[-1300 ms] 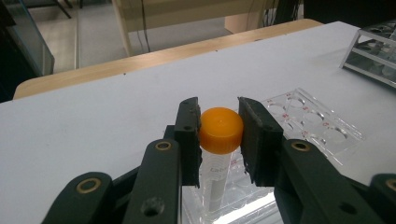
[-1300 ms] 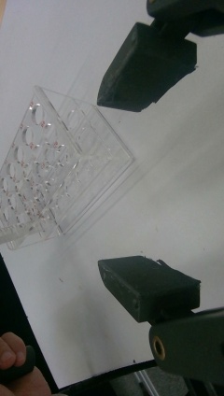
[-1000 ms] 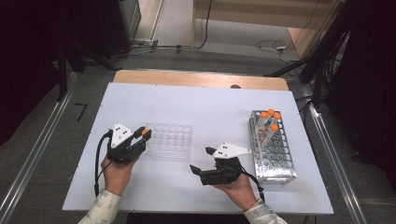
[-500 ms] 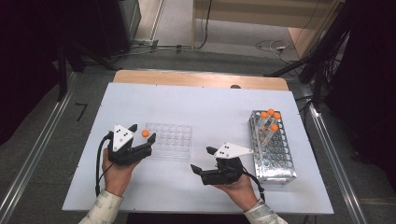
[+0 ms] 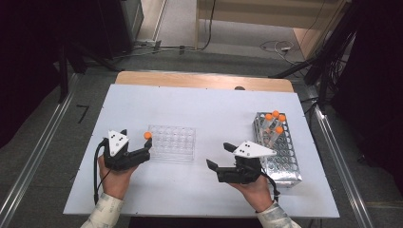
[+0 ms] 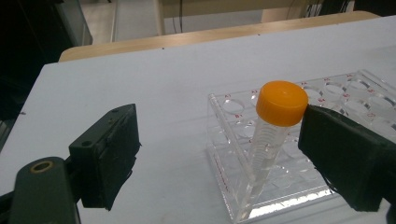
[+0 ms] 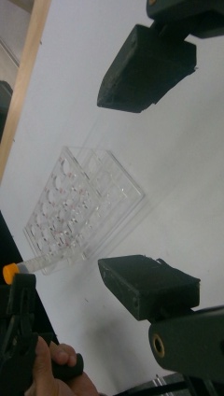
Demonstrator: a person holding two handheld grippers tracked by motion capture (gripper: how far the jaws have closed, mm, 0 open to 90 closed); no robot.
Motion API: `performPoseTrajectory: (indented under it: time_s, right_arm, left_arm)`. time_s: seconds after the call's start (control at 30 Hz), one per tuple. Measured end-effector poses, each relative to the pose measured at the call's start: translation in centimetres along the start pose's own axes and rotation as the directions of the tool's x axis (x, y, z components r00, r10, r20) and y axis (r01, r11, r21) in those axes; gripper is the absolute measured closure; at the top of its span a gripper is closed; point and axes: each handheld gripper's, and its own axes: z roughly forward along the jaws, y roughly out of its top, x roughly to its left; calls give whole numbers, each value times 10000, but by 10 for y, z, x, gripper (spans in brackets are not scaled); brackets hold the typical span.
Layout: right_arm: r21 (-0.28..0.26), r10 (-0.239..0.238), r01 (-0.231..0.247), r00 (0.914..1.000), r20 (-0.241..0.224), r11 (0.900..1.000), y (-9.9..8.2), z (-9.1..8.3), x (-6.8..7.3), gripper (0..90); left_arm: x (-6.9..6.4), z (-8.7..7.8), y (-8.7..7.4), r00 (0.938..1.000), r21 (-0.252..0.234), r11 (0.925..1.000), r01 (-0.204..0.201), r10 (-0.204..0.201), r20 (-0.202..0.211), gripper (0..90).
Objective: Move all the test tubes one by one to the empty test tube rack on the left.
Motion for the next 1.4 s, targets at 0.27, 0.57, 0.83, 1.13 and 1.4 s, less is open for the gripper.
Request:
performPoseTrajectory:
  time_s: [0.27, 0.57, 0.83, 1.13, 1.4]
  right_arm:
    - [-358, 248, -227, 9979, 592, 9991, 3, -19, -16, 177]
    - [-707, 629, -551, 9916, 1131, 9960, 5, -38, -35, 178]
    - [-911, 869, -731, 9834, 1590, 9932, 4, -52, -49, 180]
    - [-1036, 1125, -936, 9744, 1945, 9902, 1, -62, -61, 182]
    - [-1209, 1347, -1084, 9620, 2373, 9867, -2, -73, -72, 182]
  left_arm:
    - [1, -6, 2, 9998, -322, 9994, 96, -101, -168, 116]
    - [3, -8, 3, 9972, -302, 9975, 633, -620, 423, 110]
    - [2, -11, 3, 9966, -247, 9977, 626, -611, 549, 110]
    - [1, -10, 1, 9961, -103, 9983, 582, -574, 669, 110]
    - [1, -11, 1, 9960, -97, 9982, 598, -590, 667, 110]
